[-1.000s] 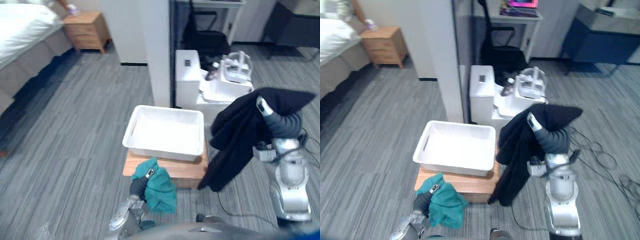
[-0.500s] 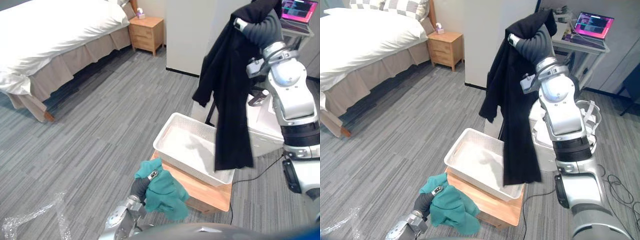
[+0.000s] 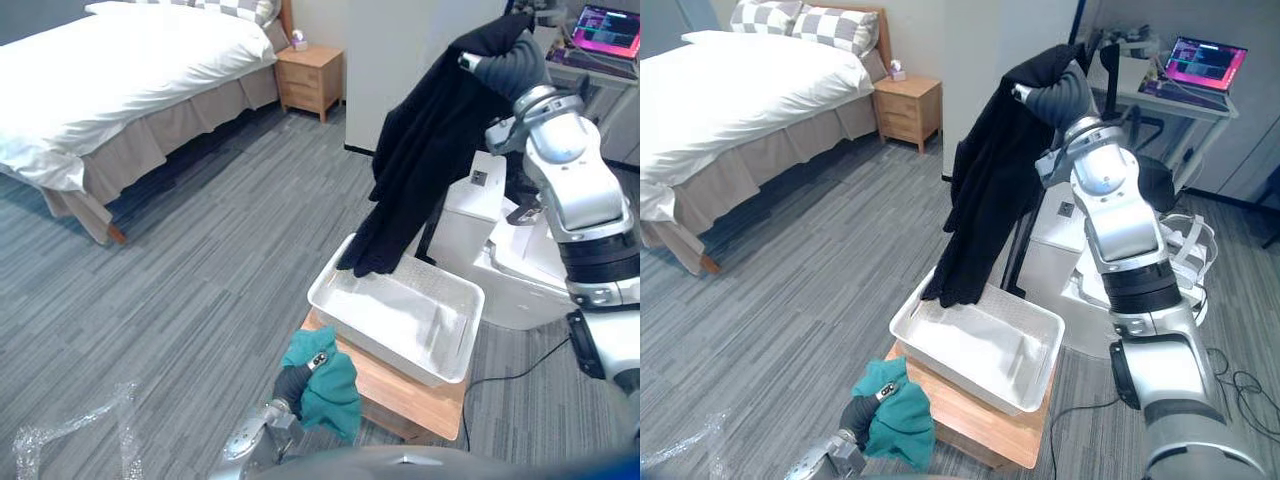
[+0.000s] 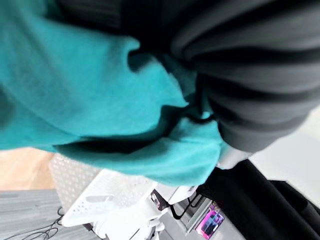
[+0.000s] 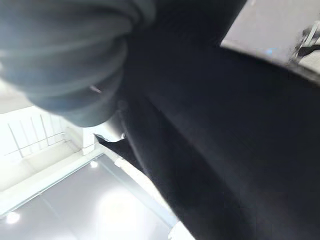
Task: Tidy the bed and pick cloth on bed and put in laundry
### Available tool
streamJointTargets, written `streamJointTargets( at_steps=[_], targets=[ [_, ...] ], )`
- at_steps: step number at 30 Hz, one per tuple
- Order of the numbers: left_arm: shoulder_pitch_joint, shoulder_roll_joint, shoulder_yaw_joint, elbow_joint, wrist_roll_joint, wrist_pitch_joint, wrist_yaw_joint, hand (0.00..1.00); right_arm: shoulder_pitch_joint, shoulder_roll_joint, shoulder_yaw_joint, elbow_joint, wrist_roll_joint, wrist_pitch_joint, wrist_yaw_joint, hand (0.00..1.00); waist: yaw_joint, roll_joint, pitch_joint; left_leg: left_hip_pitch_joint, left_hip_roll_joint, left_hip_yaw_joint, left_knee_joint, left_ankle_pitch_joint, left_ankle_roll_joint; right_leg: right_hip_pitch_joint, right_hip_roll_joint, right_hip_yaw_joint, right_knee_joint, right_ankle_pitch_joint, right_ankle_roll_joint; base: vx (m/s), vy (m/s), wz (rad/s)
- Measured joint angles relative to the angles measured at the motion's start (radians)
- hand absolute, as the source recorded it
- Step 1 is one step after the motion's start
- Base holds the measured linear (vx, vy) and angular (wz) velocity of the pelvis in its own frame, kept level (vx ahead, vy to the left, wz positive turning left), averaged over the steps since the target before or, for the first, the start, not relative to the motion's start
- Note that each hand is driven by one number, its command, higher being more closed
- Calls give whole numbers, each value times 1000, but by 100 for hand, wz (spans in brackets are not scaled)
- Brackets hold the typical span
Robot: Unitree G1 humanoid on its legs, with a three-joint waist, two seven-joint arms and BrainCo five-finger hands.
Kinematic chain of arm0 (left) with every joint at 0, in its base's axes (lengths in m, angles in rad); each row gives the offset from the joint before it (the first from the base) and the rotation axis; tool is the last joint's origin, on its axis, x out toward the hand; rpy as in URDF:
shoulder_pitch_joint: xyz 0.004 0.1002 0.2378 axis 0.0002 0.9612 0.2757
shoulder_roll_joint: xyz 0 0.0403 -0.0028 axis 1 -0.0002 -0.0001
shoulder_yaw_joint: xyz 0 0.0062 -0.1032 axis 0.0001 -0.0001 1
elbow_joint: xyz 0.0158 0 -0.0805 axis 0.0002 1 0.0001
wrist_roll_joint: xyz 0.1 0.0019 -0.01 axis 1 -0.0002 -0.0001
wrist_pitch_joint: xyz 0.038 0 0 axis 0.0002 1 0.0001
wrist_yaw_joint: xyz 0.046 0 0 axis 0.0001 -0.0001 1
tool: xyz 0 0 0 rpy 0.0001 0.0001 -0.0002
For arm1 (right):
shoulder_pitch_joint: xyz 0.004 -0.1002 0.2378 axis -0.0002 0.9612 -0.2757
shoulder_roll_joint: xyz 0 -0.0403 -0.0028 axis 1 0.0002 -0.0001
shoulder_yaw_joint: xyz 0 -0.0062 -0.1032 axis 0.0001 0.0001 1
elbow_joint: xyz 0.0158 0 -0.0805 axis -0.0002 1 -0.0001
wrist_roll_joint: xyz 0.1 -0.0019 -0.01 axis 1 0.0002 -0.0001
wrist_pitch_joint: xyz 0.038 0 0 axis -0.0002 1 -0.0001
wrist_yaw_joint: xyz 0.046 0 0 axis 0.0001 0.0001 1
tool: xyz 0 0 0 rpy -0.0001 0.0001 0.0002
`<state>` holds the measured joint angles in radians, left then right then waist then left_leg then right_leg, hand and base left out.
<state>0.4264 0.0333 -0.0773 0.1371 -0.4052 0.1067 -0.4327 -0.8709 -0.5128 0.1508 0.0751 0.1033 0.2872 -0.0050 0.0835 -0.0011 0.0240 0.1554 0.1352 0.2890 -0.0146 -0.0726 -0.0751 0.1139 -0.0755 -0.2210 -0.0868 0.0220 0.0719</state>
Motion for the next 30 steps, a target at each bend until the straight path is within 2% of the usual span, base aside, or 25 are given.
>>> streamJointTargets(
  at_steps=[2, 8, 10, 14, 18, 22, 28, 30],
  targets=[
    [-6, 18, 0, -1, 4, 4, -5, 100, 52, 55, 1, 0, 2, -1, -2, 100, 16, -6, 2, 0, -6, 9, -5, 0, 0, -2, -5, 0, -7, 1, -1, -91, 11, -6],
    [-15, 19, -2, -2, 4, 25, -5, 100, 239, 198, 35, -48, -11, -7, -7, 100, 14, -5, 2, -1, -11, 29, -4, 1, 0, -6, -8, 15, -8, 5, -7, -70, -4, -10],
    [-38, 25, -1, -2, 4, 51, -4, 100, 311, 253, 91, -61, -45, -10, -6, 100, 7, -4, 2, -5, -10, 33, -3, 1, 0, -14, -7, 21, -8, 10, -9, -17, -13, -7],
    [-76, 25, -2, -2, 4, 79, 3, 100, 348, 296, 118, -1, -75, 0, -25, 100, 10, -6, 3, -18, -13, 32, 2, 3, 0, -31, -9, 23, -7, 23, -5, -2, -2, -1],
    [-86, 53, -1, -2, 28, 86, 4, 100, 356, 314, 117, 136, -87, -1, -94, 100, 16, -11, 8, -34, -18, 25, 1, 5, 3, -38, -14, 19, -7, 26, -4, -20, -1, 4],
    [-127, 107, 7, -1, 44, 86, 4, 100, 352, 315, 59, 258, -86, -33, -170, 100, 17, -14, 62, -103, -29, 5, 1, 27, 13, -95, -25, 15, -7, 40, -9, -70, -11, 16],
    [-280, 117, 90, -6, 43, 63, 6, 100, 195, 286, -137, 428, -84, -116, -238, 100, 13, 3, 260, -214, -40, -1, -4, 85, 24, -212, -30, 16, -6, 96, -22, -115, -24, 6],
    [-300, 120, 89, -14, 42, 49, 16, 100, 188, 260, -171, 442, -70, -147, -242, 100, 11, 7, 291, -230, -39, -4, -3, 90, 24, -225, -30, 16, -6, 100, -25, -53, -14, 3]
  ],
)
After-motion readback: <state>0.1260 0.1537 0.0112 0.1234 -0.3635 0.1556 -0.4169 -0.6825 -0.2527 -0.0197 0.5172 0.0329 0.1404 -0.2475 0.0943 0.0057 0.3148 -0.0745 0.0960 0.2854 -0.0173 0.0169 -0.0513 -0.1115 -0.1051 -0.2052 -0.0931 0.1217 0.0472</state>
